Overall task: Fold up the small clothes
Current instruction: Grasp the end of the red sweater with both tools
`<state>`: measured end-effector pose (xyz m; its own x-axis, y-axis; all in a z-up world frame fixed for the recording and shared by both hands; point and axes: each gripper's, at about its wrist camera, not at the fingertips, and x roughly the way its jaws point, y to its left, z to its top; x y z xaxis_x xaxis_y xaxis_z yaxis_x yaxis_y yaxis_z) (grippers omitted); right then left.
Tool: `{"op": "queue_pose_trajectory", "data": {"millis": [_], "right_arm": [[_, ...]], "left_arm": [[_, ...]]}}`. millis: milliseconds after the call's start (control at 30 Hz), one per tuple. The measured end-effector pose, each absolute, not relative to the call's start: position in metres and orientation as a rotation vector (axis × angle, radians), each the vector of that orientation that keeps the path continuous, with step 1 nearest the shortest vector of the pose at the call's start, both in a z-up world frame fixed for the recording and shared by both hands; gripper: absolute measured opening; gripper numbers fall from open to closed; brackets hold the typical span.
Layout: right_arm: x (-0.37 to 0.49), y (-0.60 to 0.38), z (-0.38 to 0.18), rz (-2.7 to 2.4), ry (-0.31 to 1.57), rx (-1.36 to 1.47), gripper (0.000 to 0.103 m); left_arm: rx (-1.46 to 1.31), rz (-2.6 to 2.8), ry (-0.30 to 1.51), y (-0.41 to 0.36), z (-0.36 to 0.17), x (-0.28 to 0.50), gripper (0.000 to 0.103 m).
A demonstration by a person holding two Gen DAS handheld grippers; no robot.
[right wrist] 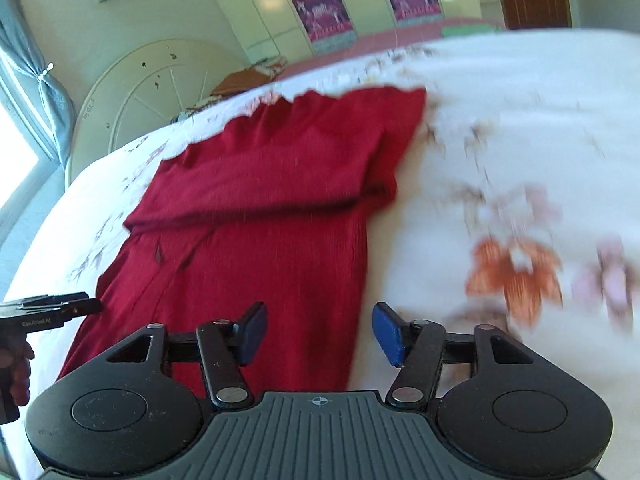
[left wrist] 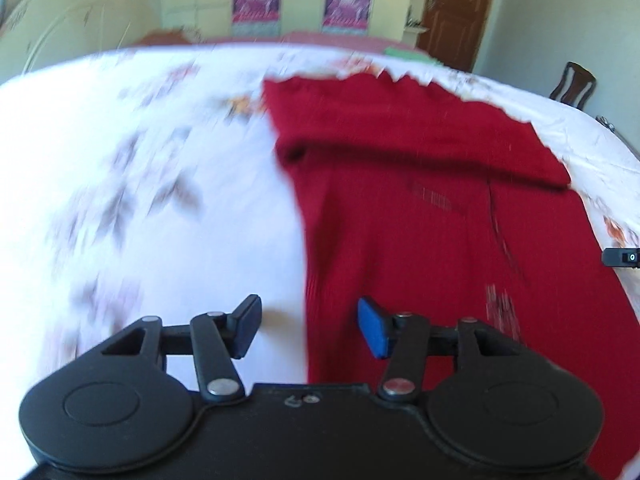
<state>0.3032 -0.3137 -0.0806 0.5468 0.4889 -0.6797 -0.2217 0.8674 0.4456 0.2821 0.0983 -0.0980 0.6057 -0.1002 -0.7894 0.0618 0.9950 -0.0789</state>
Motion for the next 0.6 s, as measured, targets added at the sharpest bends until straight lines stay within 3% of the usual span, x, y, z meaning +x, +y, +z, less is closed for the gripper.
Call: {"op": "queue_pose_trajectory", "data": {"millis": [200,600], "right_arm": [[0.258,-0.332,-0.073,0.443,0.96,0.442,0.052],[0.14,-0.336,-0.079,0.465,1.055,0.731,0.052]], "left_arm": [[-0.13,-0.124,0.998,0.115,-0.095,0.24,0.046],[-0.738,-0.368,0.977,0.181,-0.128,0.147,0.045]]}}
